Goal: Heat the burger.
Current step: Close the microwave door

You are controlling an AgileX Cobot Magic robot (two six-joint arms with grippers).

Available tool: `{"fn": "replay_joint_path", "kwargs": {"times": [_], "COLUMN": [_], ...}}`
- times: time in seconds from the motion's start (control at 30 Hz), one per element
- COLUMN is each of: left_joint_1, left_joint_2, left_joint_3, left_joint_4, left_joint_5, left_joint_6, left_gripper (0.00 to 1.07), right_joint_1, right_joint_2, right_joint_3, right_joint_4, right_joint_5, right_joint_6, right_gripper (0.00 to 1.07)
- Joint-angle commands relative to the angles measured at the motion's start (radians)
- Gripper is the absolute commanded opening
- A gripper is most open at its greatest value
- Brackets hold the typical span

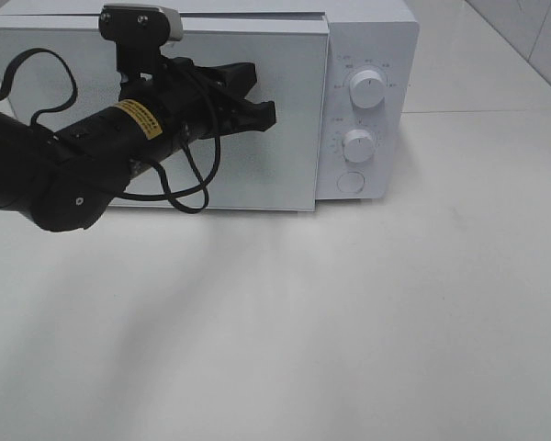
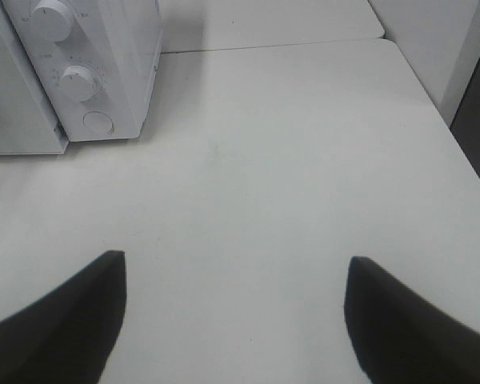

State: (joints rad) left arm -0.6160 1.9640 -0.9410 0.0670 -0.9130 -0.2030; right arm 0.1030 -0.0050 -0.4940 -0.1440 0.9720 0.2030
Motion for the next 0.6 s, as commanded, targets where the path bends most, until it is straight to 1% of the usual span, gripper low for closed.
{"fn": "replay_joint_path", "kwargs": {"times": [0.03, 0.07, 0.13, 0.27, 0.4, 0.53, 0.6], "left_joint_1": [-0.004, -0.004, -0.004, -0.004, -0.004, -0.004, -0.004], "left_joint_2": [0.011, 0.023, 0.026, 0.054, 0.070, 0.096, 0.101], "left_joint_3": [-0.028, -0.046, -0.053, -0.097, -0.126, -0.175, -0.182], "left_joint_4": [-0.014, -0.024, -0.028, -0.058, -0.075, -0.101, -0.107], "left_joint_5": [0.012, 0.018, 0.024, 0.039, 0.046, 0.067, 0.074], "left_joint_6": [0.001, 0.001, 0.001, 0.020, 0.021, 0.023, 0.024], "left_gripper": [0.00, 0.00, 0.00, 0.00, 0.00, 0.00, 0.00], "right_joint_1": [-0.007, -0.007, -0.007, -0.007, -0.007, -0.007, -0.007], "right_joint_2": [-0.026, -0.026, -0.026, -0.026, -0.026, -0.026, -0.026], "right_joint_3": [0.002, 0.002, 0.002, 0.002, 0.002, 0.002, 0.002], "right_joint_4": [0.001, 0.001, 0.001, 0.001, 0.001, 0.001, 0.001], "right_joint_5": [-0.005, -0.005, -0.005, -0.005, -0.005, -0.005, -0.005], "right_joint_6": [-0.004, -0.004, -0.004, -0.004, -0.004, -0.004, -0.004], "right_gripper": [0.74, 0.74, 0.74, 0.74, 0.74, 0.74, 0.74]}}
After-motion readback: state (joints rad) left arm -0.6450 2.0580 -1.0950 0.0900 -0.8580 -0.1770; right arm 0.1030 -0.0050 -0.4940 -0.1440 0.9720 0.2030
